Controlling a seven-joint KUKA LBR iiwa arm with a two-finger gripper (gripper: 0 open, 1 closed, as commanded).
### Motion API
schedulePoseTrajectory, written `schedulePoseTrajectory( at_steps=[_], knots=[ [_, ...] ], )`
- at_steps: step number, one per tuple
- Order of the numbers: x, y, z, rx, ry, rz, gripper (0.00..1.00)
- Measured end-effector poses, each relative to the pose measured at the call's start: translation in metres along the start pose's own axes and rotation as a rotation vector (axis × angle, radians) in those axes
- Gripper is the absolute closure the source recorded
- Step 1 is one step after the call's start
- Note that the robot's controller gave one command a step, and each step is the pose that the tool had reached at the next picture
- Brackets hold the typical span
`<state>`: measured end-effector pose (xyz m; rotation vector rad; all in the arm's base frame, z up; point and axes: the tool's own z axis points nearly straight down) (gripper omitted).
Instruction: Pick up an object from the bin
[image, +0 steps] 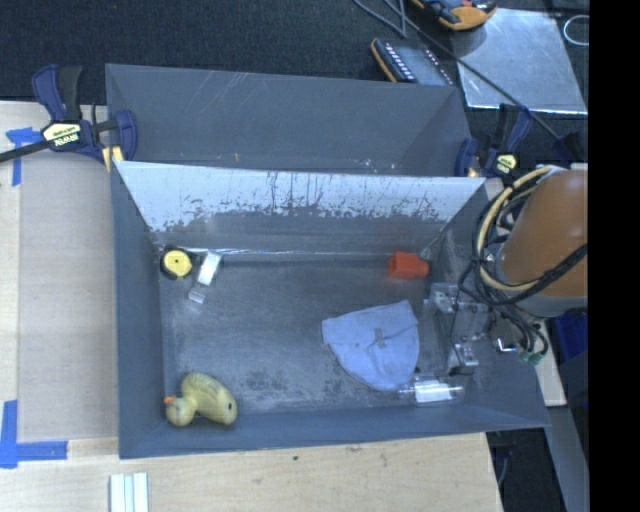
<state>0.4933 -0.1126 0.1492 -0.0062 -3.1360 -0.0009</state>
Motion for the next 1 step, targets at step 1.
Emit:
schedulePoseTrajectory(
  at_steps=[1],
  knots=[
    [-0.0019, 0.0005, -0.0046, 0.001, -0.009, -0.004, 0.00]
  ],
)
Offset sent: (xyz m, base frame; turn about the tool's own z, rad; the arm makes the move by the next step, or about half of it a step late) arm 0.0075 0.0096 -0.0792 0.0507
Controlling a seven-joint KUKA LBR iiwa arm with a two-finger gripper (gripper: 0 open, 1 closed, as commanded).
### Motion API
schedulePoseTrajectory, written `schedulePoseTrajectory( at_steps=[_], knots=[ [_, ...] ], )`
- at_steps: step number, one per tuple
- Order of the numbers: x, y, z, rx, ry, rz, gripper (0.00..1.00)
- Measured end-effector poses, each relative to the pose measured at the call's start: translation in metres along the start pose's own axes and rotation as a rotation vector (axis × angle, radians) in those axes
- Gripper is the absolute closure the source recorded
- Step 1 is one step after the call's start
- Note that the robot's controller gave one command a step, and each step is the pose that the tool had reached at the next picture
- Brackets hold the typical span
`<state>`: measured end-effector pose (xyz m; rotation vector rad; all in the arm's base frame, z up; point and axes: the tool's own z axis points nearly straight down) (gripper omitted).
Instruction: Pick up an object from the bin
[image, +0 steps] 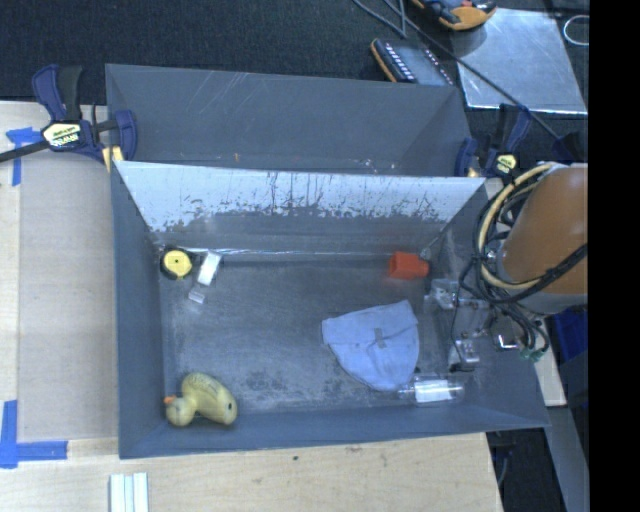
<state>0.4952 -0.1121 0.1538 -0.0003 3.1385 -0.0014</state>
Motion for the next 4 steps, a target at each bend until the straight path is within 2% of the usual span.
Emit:
schedulePoseTrajectory(
  at_steps=[1, 2, 3, 4],
  knots=[
    [-0.007, 0.009, 0.083, -0.001, 0.003, 0.055, 0.00],
    [-0.020, 0.024, 0.081, 0.002, -0.008, -0.001, 1.00],
    [-0.020, 0.024, 0.081, 0.002, -0.008, -0.001, 1.00],
    [-0.021, 0.026, 0.022, 0.004, -0.018, -0.027, 1.00]
  ],
)
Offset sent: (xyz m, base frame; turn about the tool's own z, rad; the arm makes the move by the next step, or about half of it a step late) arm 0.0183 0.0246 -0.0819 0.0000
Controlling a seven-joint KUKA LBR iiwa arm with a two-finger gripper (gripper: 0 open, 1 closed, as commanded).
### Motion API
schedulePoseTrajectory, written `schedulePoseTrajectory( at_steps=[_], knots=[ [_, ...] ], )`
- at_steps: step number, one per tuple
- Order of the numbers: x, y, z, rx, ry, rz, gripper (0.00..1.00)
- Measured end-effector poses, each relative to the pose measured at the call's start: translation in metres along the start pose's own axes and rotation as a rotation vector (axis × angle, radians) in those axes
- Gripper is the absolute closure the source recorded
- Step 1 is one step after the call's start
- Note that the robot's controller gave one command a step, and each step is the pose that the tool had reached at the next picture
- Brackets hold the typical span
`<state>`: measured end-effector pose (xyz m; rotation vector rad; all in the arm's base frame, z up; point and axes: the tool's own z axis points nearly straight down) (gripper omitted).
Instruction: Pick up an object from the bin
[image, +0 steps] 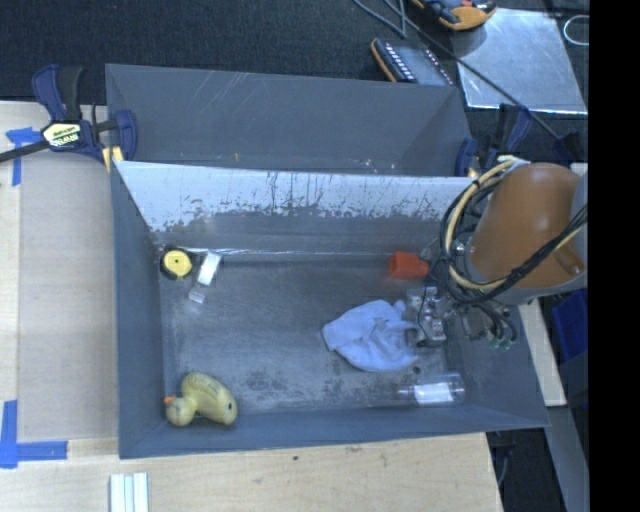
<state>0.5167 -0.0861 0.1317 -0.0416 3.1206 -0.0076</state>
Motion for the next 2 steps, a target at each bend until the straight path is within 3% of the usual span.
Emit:
schedulePoseTrajectory(
  at_steps=[1, 2],
  knots=[
    [-0.001, 0.002, 0.003, -0.001, 0.004, 0.013, 1.00],
    [-0.008, 0.002, -0.084, -0.001, 0.004, 0.005, 1.00]
  ],
)
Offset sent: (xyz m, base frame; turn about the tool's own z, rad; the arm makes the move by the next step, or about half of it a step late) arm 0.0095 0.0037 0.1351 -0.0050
